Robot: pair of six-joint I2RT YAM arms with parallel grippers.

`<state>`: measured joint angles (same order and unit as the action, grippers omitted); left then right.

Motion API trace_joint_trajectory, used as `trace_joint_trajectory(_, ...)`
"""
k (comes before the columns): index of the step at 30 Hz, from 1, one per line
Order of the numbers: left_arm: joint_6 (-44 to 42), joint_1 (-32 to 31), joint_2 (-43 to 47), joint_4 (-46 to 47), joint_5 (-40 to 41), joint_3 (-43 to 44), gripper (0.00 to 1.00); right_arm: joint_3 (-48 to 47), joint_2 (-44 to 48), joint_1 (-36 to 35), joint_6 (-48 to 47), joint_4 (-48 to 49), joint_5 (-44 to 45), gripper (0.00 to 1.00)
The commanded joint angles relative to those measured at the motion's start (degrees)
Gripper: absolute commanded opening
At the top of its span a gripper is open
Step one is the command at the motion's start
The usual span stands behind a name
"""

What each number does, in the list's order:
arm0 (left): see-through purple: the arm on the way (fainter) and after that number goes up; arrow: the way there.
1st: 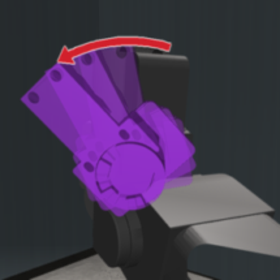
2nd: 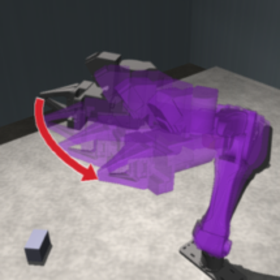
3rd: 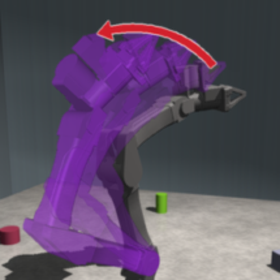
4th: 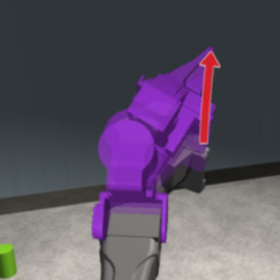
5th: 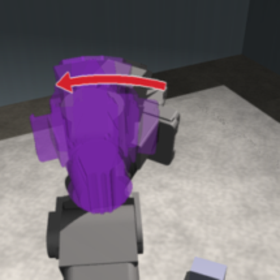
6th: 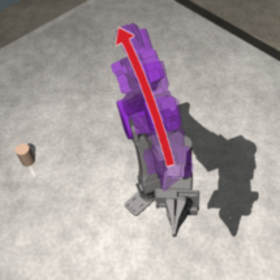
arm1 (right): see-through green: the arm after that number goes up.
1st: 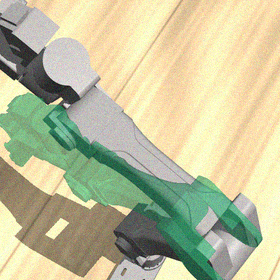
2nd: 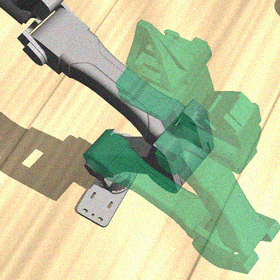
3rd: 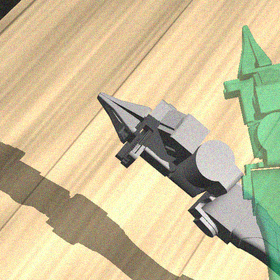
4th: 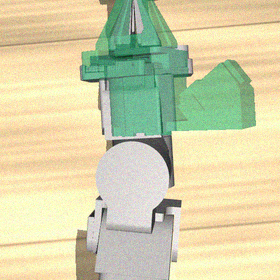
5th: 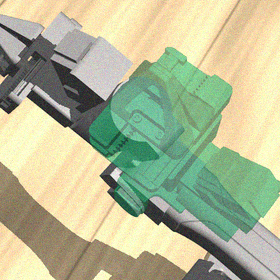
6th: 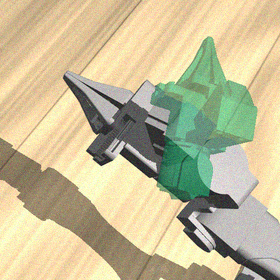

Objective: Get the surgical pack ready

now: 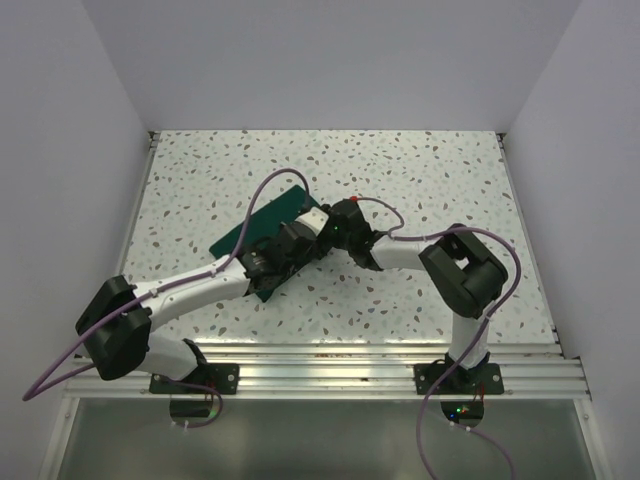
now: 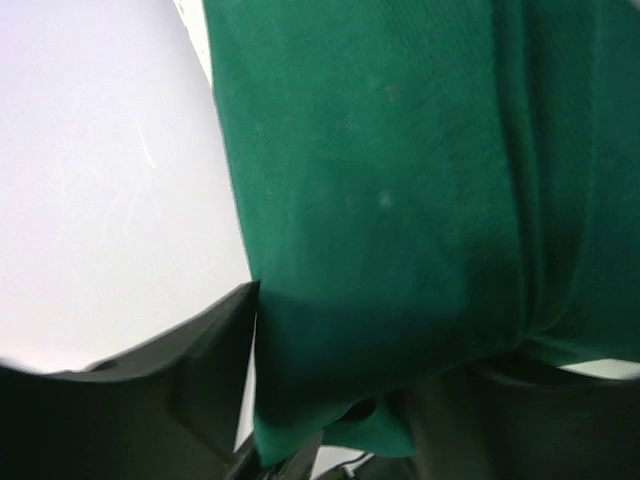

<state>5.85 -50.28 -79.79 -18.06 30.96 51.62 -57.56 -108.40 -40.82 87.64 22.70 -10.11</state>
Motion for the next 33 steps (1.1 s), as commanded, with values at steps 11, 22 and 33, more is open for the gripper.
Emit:
trace_joint_trajectory(11, 1.7, -1.4, 3.1, 5.1, -9.0, -3.3, 0.0, 3.1, -1.5, 2.9, -7.5, 8.2, 3.3, 0.08)
trace_joint_trajectory(22, 3.6, -1.2, 2.1, 4.9, -26.9, -4.2, 0.42, 5.2, -0.9, 5.0, -14.8, 9.0, -2.9, 0.3)
trace_joint_trajectory(33, 9.5, 6.7, 20.9, 3.5, -22.8, -5.7, 0.47, 9.9, 15.7, 5.7, -25.7, -12.3, -7.4, 0.84)
